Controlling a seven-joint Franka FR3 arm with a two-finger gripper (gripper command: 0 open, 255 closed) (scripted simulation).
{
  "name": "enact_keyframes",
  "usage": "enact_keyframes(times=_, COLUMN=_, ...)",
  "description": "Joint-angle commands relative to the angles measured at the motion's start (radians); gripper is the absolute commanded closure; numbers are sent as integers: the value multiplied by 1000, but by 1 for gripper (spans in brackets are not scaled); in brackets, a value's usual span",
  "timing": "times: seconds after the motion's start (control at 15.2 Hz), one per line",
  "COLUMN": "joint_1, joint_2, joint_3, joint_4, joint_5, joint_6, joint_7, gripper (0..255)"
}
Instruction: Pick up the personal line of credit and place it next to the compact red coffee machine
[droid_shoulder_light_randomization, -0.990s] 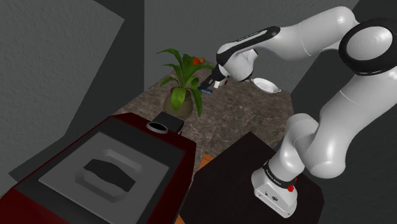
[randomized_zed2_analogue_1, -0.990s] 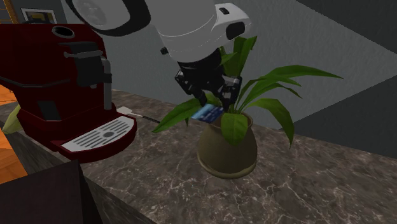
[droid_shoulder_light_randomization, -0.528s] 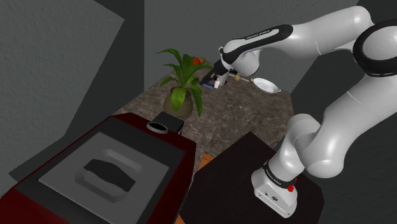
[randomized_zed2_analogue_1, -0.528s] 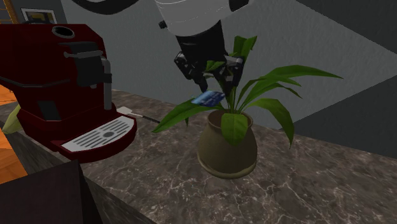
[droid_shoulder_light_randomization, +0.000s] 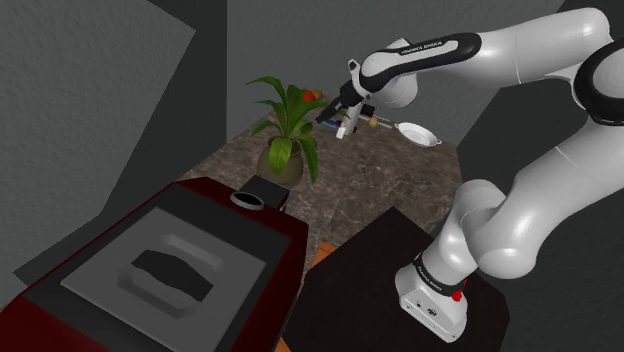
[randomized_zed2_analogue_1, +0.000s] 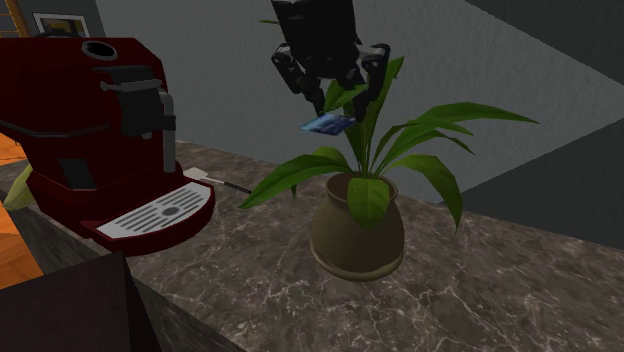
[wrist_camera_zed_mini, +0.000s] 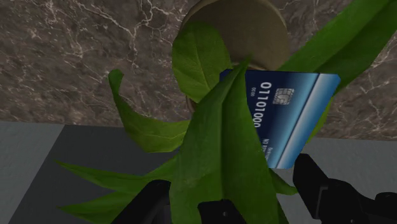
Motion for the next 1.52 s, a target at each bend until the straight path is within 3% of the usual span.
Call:
enact_keyframes(times=0.0, joint_1=-20, joint_2=-17, joint_3=18, joint_4=8, joint_5=-35, joint_6=-22, joint_7=33, gripper=255)
enact_keyframes(times=0.66, joint_1=-85, joint_2=-81, joint_3=83, joint_4=80, joint_5=-148, joint_6=-145, joint_7=147, gripper=255)
enact_keyframes(times=1.45, joint_1=-121, joint_2=-125, joint_3=130, joint_4=197, joint_5=-216, joint_6=-299, joint_7=232, gripper=255)
